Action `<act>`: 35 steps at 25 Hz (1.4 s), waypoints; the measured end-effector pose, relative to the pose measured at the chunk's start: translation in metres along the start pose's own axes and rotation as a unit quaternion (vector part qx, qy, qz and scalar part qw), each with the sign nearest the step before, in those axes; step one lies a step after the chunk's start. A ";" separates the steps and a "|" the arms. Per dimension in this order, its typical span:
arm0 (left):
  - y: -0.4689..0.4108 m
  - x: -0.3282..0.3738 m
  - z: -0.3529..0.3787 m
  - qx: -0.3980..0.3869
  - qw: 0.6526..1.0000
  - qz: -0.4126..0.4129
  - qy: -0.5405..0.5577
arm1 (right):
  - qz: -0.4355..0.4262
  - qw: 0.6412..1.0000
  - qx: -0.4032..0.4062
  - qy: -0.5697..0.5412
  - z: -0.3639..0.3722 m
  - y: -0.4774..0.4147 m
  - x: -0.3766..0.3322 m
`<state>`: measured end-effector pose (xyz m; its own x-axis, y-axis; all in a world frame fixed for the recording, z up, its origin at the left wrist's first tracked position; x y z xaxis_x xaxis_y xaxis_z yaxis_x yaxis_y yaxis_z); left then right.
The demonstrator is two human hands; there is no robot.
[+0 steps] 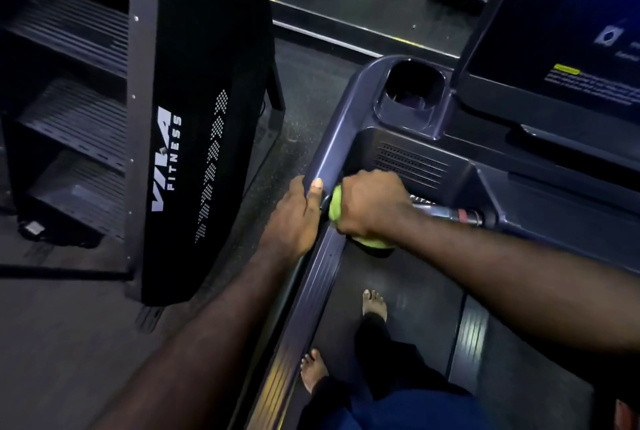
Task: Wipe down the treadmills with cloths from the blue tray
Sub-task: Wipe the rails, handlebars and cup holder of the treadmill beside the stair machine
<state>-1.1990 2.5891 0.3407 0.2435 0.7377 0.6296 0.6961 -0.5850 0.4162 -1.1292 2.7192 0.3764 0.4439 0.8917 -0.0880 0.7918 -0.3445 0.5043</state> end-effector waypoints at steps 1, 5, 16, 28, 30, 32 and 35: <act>0.001 0.000 0.000 -0.004 1.000 0.004 0.003 | 0.026 0.994 -0.077 -0.077 -0.005 -0.010 0.008; -0.001 -0.003 0.002 -0.001 1.000 0.021 0.020 | 0.073 0.988 -0.095 -0.097 -0.001 -0.015 0.023; 0.010 0.005 0.006 0.115 0.957 0.240 -0.113 | 0.016 0.992 0.124 0.022 0.024 0.015 0.024; 0.013 0.007 0.028 0.055 0.836 0.374 -0.399 | 0.066 0.975 0.173 0.122 0.041 0.075 0.095; 0.012 0.006 0.027 0.059 0.837 0.372 -0.397 | 0.093 0.995 0.010 0.020 0.017 0.051 0.101; 0.013 0.007 0.027 0.050 0.838 0.369 -0.399 | 0.138 0.983 -0.096 -0.070 0.009 0.041 0.110; 0.014 0.008 0.026 0.043 0.842 0.363 -0.397 | 0.109 0.988 0.102 0.044 0.023 0.061 0.093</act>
<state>-1.1700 2.5954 0.3343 0.9768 0.2093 0.0454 0.2076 -0.9774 0.0398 -1.0300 2.7745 0.3795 0.5824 0.8085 0.0841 0.7532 -0.5756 0.3183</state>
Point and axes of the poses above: each hand's wrist, its own y-axis away from the middle knuckle, its own z-axis out of the palm, x = y × z, the point moved 4 cm from there along -y, towards the middle knuckle, and after that the axes turned 1 degree about -y, right-handed, at the moved point
